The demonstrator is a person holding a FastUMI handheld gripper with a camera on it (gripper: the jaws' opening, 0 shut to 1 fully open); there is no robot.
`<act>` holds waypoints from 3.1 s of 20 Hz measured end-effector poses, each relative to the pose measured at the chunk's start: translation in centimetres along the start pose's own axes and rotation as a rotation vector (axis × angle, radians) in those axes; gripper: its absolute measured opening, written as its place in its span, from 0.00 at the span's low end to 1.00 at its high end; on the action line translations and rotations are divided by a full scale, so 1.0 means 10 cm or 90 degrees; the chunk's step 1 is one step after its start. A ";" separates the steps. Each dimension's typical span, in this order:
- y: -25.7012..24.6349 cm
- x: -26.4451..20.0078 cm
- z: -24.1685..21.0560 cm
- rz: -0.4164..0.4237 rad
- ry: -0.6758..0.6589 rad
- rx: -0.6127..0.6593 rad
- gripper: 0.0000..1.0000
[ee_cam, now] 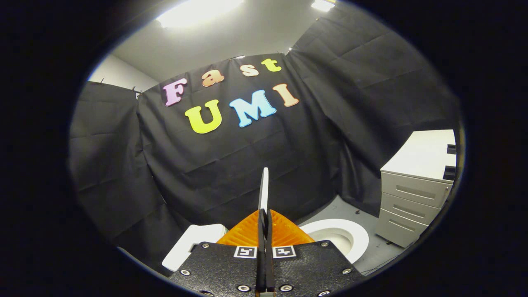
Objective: Open the toilet lid.
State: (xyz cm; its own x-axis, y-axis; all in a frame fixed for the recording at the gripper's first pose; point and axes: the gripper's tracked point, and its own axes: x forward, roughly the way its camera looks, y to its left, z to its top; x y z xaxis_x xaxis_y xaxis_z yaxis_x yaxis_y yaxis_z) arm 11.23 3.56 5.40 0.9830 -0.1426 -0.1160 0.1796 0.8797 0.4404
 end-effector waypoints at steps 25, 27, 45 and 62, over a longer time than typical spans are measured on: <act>2.05 -0.16 -0.40 0.166 -0.032 -0.199 0.00; 2.17 -0.16 -0.47 0.179 -0.033 -0.230 0.00; 2.89 -0.17 -0.95 0.314 0.032 -0.228 0.00; 2.24 -0.44 -0.43 0.345 -0.012 -0.224 0.96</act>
State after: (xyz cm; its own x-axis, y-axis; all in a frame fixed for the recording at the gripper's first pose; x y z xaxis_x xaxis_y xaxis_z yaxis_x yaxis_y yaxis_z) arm 10.73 25.81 11.93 0.9320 0.3580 0.0576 -0.3623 0.9251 0.1136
